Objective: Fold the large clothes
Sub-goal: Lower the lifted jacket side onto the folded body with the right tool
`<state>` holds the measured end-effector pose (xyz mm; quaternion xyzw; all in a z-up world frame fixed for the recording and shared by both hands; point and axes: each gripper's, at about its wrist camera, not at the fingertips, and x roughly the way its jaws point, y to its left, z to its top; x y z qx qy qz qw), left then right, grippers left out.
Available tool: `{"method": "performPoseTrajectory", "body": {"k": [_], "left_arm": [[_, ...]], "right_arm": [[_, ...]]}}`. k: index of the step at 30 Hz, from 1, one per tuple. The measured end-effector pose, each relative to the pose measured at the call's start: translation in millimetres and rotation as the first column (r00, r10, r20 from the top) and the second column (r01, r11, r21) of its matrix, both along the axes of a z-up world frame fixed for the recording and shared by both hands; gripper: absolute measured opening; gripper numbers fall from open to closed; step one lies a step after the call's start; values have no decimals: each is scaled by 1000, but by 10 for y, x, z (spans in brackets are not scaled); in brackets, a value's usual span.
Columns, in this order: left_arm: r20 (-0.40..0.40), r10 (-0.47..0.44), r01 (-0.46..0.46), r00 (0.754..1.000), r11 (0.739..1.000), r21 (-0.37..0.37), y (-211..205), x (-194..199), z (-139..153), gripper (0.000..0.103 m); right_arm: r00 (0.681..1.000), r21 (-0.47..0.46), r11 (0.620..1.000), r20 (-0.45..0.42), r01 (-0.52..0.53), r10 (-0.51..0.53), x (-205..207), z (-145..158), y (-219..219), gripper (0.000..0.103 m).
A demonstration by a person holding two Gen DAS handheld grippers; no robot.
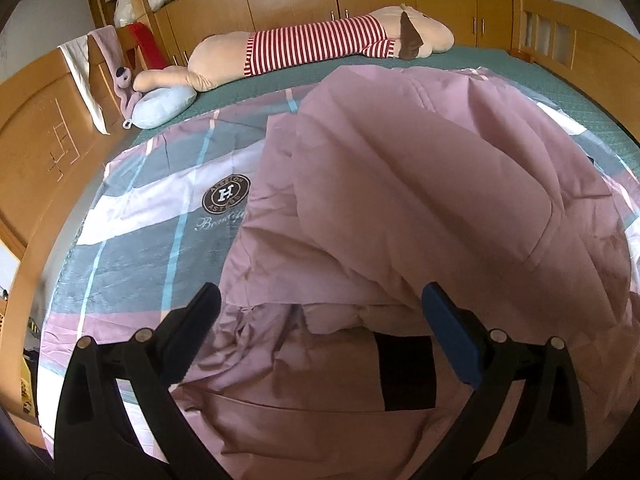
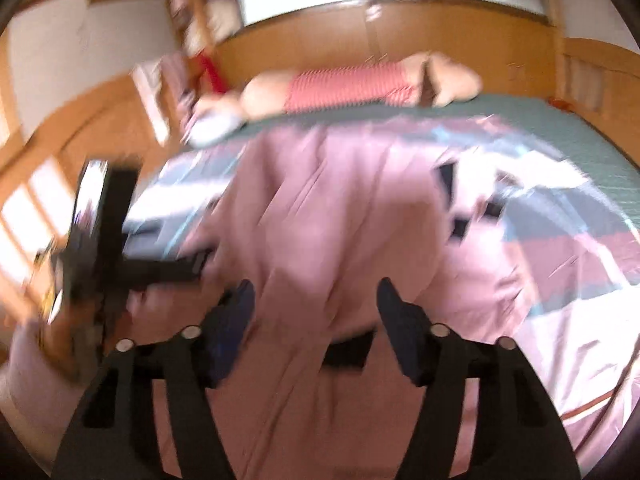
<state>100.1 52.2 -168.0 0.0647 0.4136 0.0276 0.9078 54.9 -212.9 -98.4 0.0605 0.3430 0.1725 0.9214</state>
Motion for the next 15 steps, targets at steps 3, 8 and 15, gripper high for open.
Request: {"method": "performPoseTrajectory", "body": {"k": [3, 8, 15], "left_arm": [[-6, -1, 1, 1000, 1000, -3, 10, 4, -13, 101], [-8, 1, -1, 1000, 1000, -5, 19, 10, -15, 101], [-32, 3, -5, 999, 998, -60, 77, 45, -44, 101]], "right_arm": [[995, -17, 1000, -100, 17, -19, 377, -163, 104, 52], [950, -98, 994, -311, -53, 20, 542, -979, 350, 46], [952, -73, 997, -306, -15, -8, 461, -1202, 347, 49]]}}
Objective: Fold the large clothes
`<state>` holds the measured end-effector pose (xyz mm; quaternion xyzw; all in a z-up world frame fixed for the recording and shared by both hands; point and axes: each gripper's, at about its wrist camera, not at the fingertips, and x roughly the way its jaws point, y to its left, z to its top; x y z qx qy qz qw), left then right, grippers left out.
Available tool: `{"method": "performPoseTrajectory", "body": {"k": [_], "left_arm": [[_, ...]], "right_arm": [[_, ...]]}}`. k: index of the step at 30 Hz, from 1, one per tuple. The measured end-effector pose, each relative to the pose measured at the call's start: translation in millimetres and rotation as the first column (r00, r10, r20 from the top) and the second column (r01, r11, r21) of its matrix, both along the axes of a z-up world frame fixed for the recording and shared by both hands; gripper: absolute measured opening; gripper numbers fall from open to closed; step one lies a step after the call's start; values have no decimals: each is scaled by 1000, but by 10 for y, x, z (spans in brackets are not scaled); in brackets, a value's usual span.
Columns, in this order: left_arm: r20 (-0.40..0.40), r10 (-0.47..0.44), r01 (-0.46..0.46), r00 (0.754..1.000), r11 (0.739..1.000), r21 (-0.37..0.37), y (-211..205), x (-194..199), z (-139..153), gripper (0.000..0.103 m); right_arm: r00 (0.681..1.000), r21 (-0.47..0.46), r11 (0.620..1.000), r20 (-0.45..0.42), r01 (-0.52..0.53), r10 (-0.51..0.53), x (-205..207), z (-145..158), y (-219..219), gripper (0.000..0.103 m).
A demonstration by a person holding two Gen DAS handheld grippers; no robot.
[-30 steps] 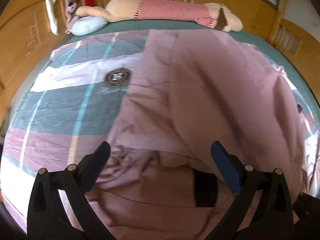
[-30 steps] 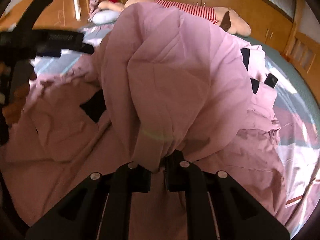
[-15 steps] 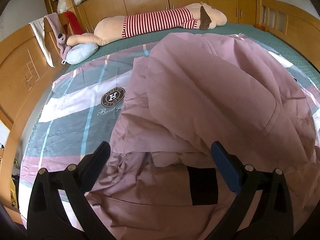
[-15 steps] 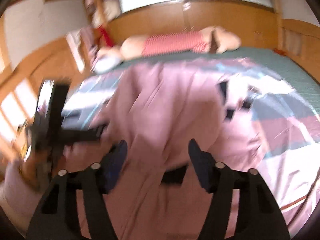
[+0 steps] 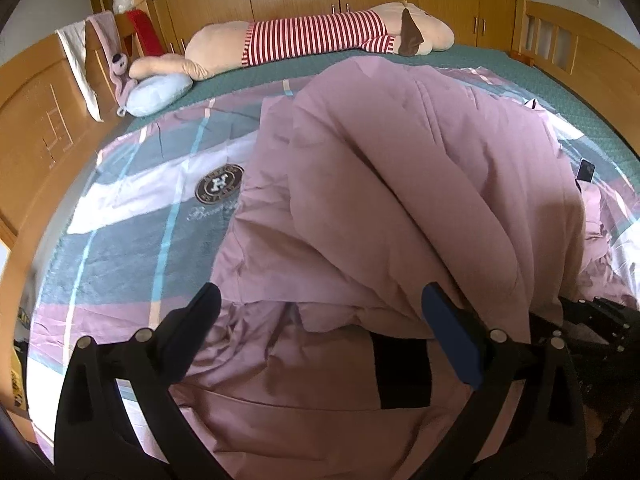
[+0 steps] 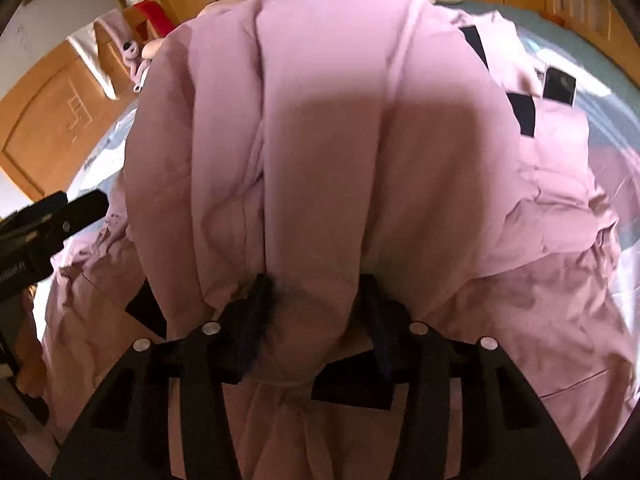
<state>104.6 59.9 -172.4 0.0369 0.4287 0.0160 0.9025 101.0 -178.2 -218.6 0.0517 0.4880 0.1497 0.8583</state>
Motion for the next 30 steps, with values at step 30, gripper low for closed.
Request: {"method": "performPoseTrajectory", "body": {"k": [30], "left_arm": [[-20, 61, -64, 998, 978, -200, -191, 109, -340, 101]], "right_arm": [[972, -100, 995, 233, 29, -5, -198, -123, 112, 73]]}}
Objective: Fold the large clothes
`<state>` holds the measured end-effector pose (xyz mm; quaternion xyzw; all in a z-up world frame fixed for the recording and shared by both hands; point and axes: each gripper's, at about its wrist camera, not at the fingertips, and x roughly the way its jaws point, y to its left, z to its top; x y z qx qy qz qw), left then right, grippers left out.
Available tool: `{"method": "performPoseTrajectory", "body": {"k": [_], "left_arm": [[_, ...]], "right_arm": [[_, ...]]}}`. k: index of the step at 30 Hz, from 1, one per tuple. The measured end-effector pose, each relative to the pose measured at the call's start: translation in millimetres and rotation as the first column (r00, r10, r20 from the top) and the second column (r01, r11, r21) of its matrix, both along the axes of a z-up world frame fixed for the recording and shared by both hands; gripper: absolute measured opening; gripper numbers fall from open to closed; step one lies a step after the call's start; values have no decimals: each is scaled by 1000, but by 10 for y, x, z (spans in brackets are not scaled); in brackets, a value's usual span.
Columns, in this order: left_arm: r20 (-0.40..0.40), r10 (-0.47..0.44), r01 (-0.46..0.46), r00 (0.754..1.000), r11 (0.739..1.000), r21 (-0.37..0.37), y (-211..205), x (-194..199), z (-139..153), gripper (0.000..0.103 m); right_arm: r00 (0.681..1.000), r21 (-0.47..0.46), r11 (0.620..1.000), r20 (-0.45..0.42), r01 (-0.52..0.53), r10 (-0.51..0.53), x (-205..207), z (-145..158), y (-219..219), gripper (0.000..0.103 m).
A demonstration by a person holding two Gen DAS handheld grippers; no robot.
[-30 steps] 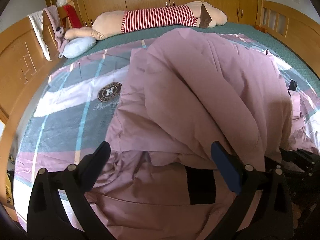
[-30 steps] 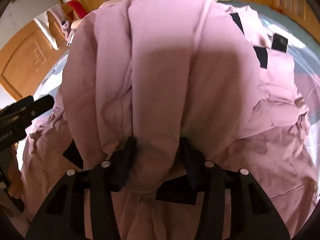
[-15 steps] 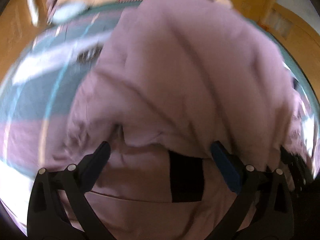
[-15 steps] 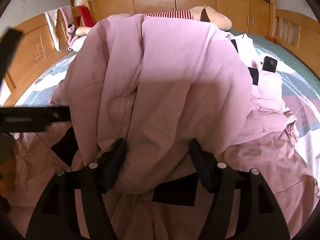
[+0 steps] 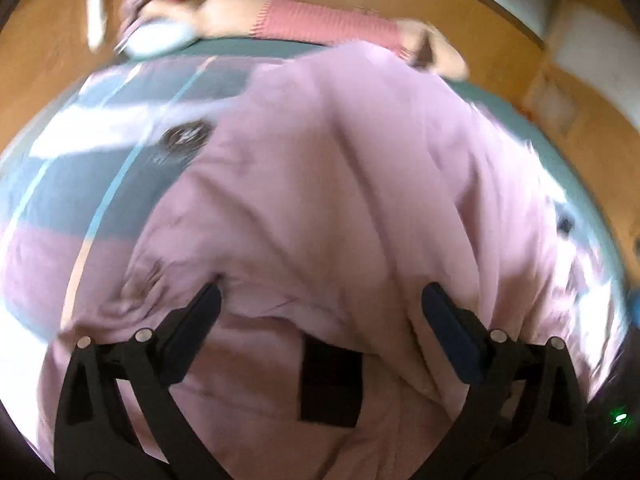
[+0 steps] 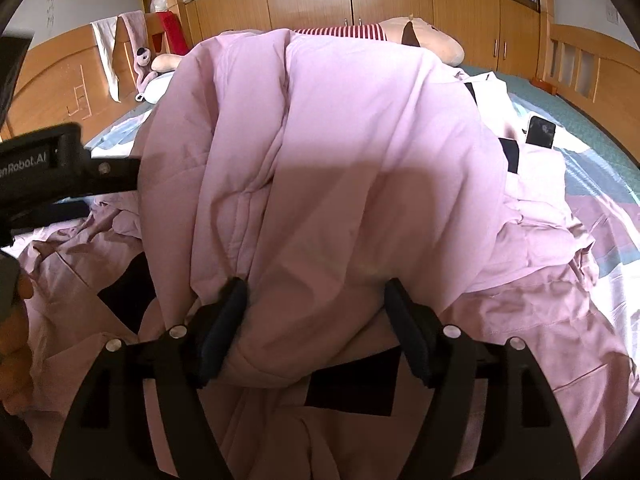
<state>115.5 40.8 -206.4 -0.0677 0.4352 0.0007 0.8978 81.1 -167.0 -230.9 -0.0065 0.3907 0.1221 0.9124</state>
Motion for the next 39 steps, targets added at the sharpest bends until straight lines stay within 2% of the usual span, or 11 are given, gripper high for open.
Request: {"method": "performPoseTrajectory", "body": {"k": [3, 6, 7, 13, 17, 19, 22, 27, 30, 33, 39], "left_arm": [[-97, -22, 30, 995, 996, 83, -99, 134, -235, 101], [-242, -15, -22, 970, 988, -151, 224, 252, -420, 101], [-255, -39, -5, 966, 986, -169, 253, 278, -422, 101], [-221, -50, 25, 974, 993, -116, 162, 232, -405, 101], [-167, 35, -57, 985, 991, -125, 154, 35, -163, 101], [-98, 11, -14, 995, 1000, -28, 29, -29, -48, 101], [-166, -36, 56, 985, 992, 116, -147, 47, -211, 101], [-215, -4, -12, 977, 997, -73, 89, 88, -245, 101], [-141, 37, -43, 989, 998, -41, 214, -10, 11, 101], [-95, 80, -76, 992, 996, 36, 339, -143, 208, 101], [-188, 120, -121, 975, 993, 2, 582, -328, 222, 101]], "right_arm": [[1000, -26, 1000, 2, 3, -3, -7, -4, 40, 75], [1000, -50, 999, 14, 9, -8, -23, 3, 69, 78], [1000, -52, 999, 16, 11, -10, -25, 5, 73, 79], [999, -92, 995, 19, 32, -31, -23, -4, 103, 85], [999, -101, 994, 29, 44, -41, -30, 1, 103, 88], [999, -105, 993, 30, 47, -44, -29, 0, 105, 88], [998, -122, 991, 33, 53, -50, -31, -3, 119, 90], [998, -126, 990, 19, 57, -55, -25, 60, 94, 92], [980, -25, 983, 90, 182, -179, -230, 447, -124, 92], [934, 196, 934, 145, 297, -327, -380, 835, -484, 92], [909, 321, 876, 90, 361, -407, 150, 1153, -655, 93]]}}
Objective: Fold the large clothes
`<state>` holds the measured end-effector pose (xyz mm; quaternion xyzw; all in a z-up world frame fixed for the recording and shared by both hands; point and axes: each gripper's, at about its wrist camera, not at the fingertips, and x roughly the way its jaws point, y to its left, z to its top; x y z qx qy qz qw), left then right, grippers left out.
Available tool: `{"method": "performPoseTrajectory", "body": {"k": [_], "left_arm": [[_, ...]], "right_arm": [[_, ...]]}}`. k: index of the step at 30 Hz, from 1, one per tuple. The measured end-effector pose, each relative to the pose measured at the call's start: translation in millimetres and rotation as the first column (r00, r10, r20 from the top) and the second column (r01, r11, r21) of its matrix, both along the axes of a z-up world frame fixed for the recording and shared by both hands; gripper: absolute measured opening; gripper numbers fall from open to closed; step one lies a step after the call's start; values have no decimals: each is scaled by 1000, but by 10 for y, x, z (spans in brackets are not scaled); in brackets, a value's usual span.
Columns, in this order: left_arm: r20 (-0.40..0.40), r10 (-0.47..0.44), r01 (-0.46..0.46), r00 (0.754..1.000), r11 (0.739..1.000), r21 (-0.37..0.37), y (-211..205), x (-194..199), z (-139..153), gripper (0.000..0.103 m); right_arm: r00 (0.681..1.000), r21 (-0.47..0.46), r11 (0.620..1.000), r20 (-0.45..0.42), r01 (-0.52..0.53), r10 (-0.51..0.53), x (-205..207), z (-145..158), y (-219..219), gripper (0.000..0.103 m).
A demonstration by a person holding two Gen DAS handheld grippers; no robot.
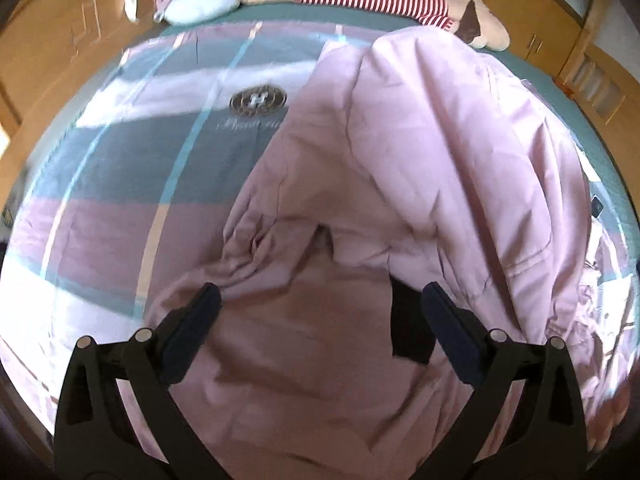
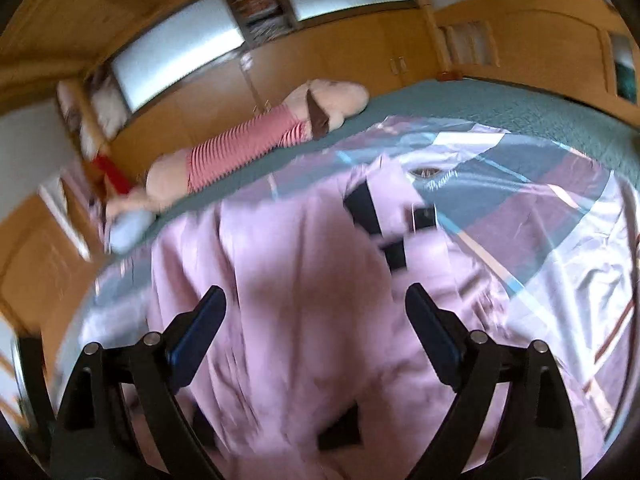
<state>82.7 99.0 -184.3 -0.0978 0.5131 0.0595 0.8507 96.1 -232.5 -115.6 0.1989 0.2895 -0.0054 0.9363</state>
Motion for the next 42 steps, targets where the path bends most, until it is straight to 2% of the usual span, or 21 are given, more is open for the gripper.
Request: {"method": "performPoseTrajectory", "body": {"k": [3, 4, 6, 7, 8, 9, 13, 17, 18, 20, 22, 24, 26, 27, 30, 32, 33, 35, 39, 40, 42], "left_arm": [[-13, -31, 31, 999, 999, -32, 66, 33, -9, 101], [-14, -43, 42, 999, 999, -32, 76, 54, -28, 101], [-26, -45, 45, 999, 999, -10, 44, 57, -68, 101], [-31, -36, 36, 999, 999, 5, 37, 76, -91, 101], [-37, -16, 17, 999, 1000, 24, 52, 90, -110, 101], [-37, 1, 0, 999, 1000, 26, 79, 97, -112, 101], [-32, 36, -37, 999, 999, -37, 215, 139, -91, 101], [-101, 61, -68, 993, 995, -72, 315, 247, -308, 101], [-126, 51, -59, 991, 997, -57, 298, 276, -383, 101], [-169, 24, -16, 985, 999, 45, 220, 357, -569, 101], [-167, -1, 25, 986, 990, 139, 94, 376, -656, 101], [-162, 0, 28, 987, 984, 174, 48, 371, -662, 101], [-164, 12, 16, 986, 986, 165, 52, 359, -617, 101], [-163, 19, 6, 986, 988, 154, 66, 350, -587, 101], [-104, 62, -53, 993, 995, 91, 127, 267, -402, 101], [-4, 71, -70, 997, 993, 99, 118, 179, -227, 101], [53, 64, -71, 997, 987, 143, 72, 111, -138, 101], [93, 42, -58, 995, 983, 174, 11, 11, -96, 101], [23, 9, -10, 1000, 999, 35, 38, -129, -381, 101], [-7, 8, -7, 1000, 999, 42, 49, -127, -569, 101], [33, -20, 15, 999, 990, 140, -53, -167, -678, 101]], "right_arm": [[999, -67, 997, -28, -40, 39, 361, -124, 256, 102], [994, -115, 990, -85, -82, 72, 513, -282, 384, 102], [948, -202, 958, -286, -205, 142, 817, -788, 632, 102], [932, -265, 935, -334, -236, 141, 874, -1034, 748, 102], [951, -344, 913, -283, -221, 124, 823, -1107, 824, 102], [955, -358, 909, -273, -212, 115, 811, -1115, 844, 102], [959, -331, 922, -259, -202, 117, 805, -1097, 780, 102], [945, -271, 933, -286, -237, 157, 716, -968, 647, 102], [944, -218, 945, -278, -245, 180, 629, -864, 572, 102], [976, -142, 973, -140, -185, 165, 276, -567, 338, 102], [992, -163, 979, -58, -123, 115, 47, -345, 172, 102], [998, -226, 972, -29, -67, 63, -122, -231, -23, 102], [996, -265, 962, -80, -59, 39, -198, -327, -166, 102], [987, -287, 955, -155, -76, 32, -224, -536, -265, 102], [926, -305, 937, -374, -171, 48, -179, -1187, -358, 102], [938, -312, 937, -344, -154, 40, -202, -1145, -341, 102], [934, -338, 928, -355, -158, 29, -189, -1163, -304, 102], [936, -364, 918, -350, -157, 22, -213, -1175, -269, 102], [941, -350, 924, -339, -152, 26, -211, -1209, -250, 102], [941, -354, 923, -338, -151, 24, -215, -1227, -235, 102], [941, -361, 920, -337, -150, 22, -211, -1238, -234, 102]]}}
